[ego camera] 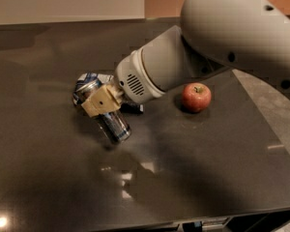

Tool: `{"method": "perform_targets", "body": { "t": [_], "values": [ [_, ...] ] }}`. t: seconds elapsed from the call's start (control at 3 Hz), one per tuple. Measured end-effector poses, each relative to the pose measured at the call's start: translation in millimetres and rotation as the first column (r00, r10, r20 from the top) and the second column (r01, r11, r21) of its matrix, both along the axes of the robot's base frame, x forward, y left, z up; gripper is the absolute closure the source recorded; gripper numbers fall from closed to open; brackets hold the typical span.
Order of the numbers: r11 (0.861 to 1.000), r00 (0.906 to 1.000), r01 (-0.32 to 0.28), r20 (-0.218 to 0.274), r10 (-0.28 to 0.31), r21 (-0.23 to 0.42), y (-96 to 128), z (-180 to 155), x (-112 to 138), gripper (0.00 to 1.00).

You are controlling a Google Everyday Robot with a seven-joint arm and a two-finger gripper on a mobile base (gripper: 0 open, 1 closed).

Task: Place redbull can upright

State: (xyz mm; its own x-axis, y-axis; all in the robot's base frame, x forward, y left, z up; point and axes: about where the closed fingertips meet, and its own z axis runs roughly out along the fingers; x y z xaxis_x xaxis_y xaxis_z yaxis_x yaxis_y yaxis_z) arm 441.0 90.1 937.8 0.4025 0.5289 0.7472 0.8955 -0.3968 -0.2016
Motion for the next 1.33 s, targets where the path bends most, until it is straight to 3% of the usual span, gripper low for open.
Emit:
{"method": "perform_targets", "body": {
  "t": [0.33,0.67,1.0,1.33],
  "values": [
    [0.991,0.9963,-0.08,0.04,0.076,0.105,-3.0,3.4,-12.6,1.0],
    [0.964,0.9788,-0.187,0.12,0.166,0.192,-8.4,9.7,-24.1,1.0],
    [0.927,0.9419,-0.301,0.222,0.252,0.223,-15.5,9.0,-35.0,1.0],
    [0.897,0.9144,-0.358,0.292,0.28,0.258,-23.3,0.6,-36.6,1.0]
  ]
}}
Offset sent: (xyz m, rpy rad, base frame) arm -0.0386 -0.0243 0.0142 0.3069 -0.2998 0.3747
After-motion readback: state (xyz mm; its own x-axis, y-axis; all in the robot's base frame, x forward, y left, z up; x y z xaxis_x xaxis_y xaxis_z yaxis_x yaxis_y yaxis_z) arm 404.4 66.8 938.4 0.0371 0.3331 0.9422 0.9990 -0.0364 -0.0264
